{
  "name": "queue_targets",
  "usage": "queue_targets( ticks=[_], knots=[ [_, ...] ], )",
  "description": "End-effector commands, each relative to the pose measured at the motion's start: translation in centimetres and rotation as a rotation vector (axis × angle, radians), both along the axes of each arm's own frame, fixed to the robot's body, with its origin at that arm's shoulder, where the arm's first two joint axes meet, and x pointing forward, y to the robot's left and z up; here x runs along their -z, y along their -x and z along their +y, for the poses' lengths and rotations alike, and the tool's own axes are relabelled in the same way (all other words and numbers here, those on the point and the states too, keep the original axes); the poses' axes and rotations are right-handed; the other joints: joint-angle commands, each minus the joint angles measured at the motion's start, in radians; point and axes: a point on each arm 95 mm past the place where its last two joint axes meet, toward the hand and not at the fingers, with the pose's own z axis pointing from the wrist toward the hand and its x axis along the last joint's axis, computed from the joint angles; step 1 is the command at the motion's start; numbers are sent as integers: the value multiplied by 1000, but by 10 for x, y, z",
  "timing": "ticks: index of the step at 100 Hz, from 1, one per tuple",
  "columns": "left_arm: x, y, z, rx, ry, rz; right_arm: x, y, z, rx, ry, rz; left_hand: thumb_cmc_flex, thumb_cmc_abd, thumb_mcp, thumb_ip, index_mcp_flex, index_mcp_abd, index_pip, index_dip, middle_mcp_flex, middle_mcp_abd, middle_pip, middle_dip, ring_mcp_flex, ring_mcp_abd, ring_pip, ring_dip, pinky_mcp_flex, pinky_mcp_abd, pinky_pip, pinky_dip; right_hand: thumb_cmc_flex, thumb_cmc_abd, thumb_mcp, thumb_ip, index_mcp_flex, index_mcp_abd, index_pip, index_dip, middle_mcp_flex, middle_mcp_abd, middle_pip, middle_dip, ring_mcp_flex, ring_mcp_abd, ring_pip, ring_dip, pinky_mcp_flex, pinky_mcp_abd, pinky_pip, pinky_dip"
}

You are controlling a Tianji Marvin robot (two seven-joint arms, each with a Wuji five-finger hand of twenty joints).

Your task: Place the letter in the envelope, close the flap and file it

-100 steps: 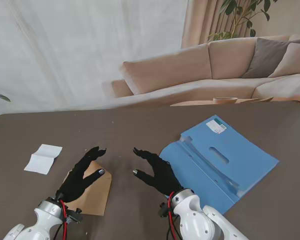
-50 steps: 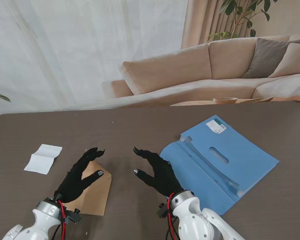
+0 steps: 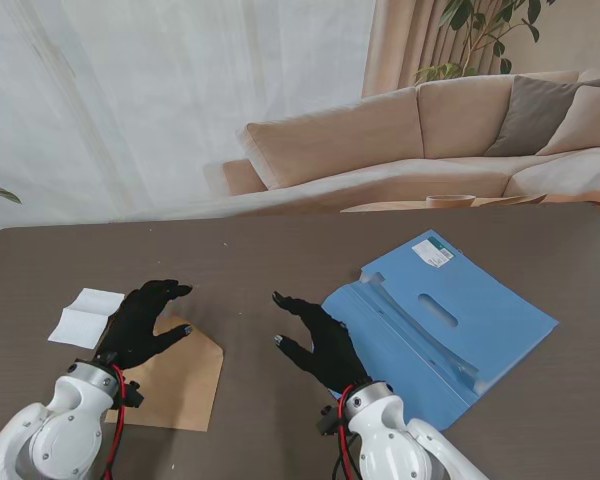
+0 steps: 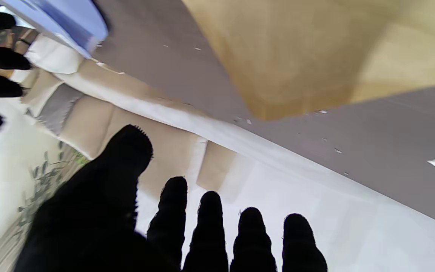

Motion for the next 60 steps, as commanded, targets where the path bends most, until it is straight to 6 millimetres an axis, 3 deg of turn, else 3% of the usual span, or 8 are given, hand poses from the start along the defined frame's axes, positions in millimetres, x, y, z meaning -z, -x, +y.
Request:
queue_targets(
  ticks=[1, 15, 38, 60],
  knots=[
    [-3, -7, 10, -9, -39, 23, 0, 3, 3, -13, -12, 10, -33, -37, 23, -15, -18, 0, -26, 6, 22, -9, 13, -7, -35, 1, 2, 22, -13, 6, 6, 30, -19, 0, 9, 2, 0, -17, 15, 11, -18, -8, 10, 6, 4, -39, 10, 6, -3, -21, 12, 15],
    [1, -19, 25, -40, -185, 73, -2, 5, 3, -9, -19, 8, -47, -70, 60, -22, -27, -8, -66, 0, 21, -20, 2, -12, -37, 8, 3, 33, -21, 12, 22, 96, -19, -3, 13, -2, 3, -17, 19, 11, -18, -7, 12, 6, 6, -38, 11, 6, -3, -21, 13, 14],
    [12, -32, 37, -80, -317, 208, -4, 6, 3, -2, -24, -2, -54, -70, 57, -24, -46, -12, -113, -10, 13, -32, -29, -22, -36, 7, -3, 24, -23, 13, 26, 130, -18, -4, 20, -6, 6, -17, 25, 10, -19, -8, 15, 7, 9, -37, 12, 7, -2, -19, 15, 12],
    [24, -36, 36, -105, -324, 291, -4, 7, 2, 1, -27, -3, -4, -33, 27, -16, 67, -43, -110, 4, 20, -20, -8, -5, -37, 14, 2, 27, -21, 14, 19, 148, -21, -5, 23, -9, 10, -13, 32, 11, -19, -7, 17, 7, 10, -36, 13, 7, -2, -19, 16, 11]
  ],
)
